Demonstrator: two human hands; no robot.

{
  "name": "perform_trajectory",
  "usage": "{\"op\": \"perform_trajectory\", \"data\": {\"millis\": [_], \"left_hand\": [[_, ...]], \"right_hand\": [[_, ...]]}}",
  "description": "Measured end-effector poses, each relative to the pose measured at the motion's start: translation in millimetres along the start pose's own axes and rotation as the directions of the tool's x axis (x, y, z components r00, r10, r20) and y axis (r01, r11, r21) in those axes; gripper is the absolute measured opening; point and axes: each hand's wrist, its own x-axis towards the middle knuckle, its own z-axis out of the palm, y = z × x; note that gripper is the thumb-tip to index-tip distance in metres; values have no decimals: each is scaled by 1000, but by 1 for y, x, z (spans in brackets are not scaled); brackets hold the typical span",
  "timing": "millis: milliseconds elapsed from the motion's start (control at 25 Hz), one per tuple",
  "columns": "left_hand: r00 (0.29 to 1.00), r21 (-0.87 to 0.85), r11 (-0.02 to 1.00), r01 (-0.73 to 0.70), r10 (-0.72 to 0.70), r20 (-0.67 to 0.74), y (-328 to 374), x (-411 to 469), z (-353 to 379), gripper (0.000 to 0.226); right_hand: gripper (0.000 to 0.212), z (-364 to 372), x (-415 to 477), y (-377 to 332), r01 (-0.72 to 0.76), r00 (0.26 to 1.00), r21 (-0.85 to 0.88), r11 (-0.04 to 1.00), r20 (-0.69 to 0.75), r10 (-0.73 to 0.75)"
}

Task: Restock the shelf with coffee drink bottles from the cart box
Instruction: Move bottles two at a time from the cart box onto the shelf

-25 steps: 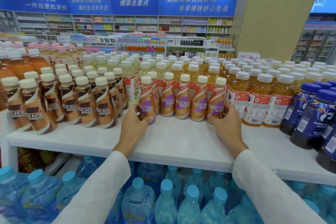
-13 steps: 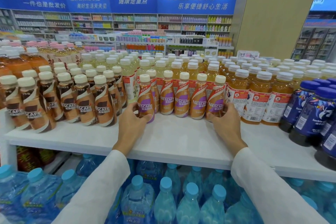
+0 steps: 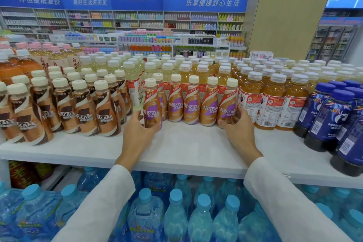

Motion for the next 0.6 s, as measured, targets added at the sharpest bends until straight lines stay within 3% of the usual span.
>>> {"op": "perform_trajectory", "data": {"millis": [160, 320, 480, 600], "left_hand": [[999, 71, 997, 26, -27, 22, -7, -16, -4, 79], [999, 127, 991, -32, 31, 13, -5, -55, -15, 61], [997, 125, 990, -69, 66, 27, -3, -122, -36, 50], [999, 91, 995, -35, 32, 30, -11, -178, -53, 55]], "right_hand": [[73, -11, -27, 4, 19, 1000, -169, 985, 20, -16], [63, -26, -79, -6, 61, 996, -389, 919, 86, -30], [57, -37, -158, -22, 216, 962, -314, 925, 231, -146], [61, -41, -215, -23, 290, 919, -218, 932, 336, -207]]}}
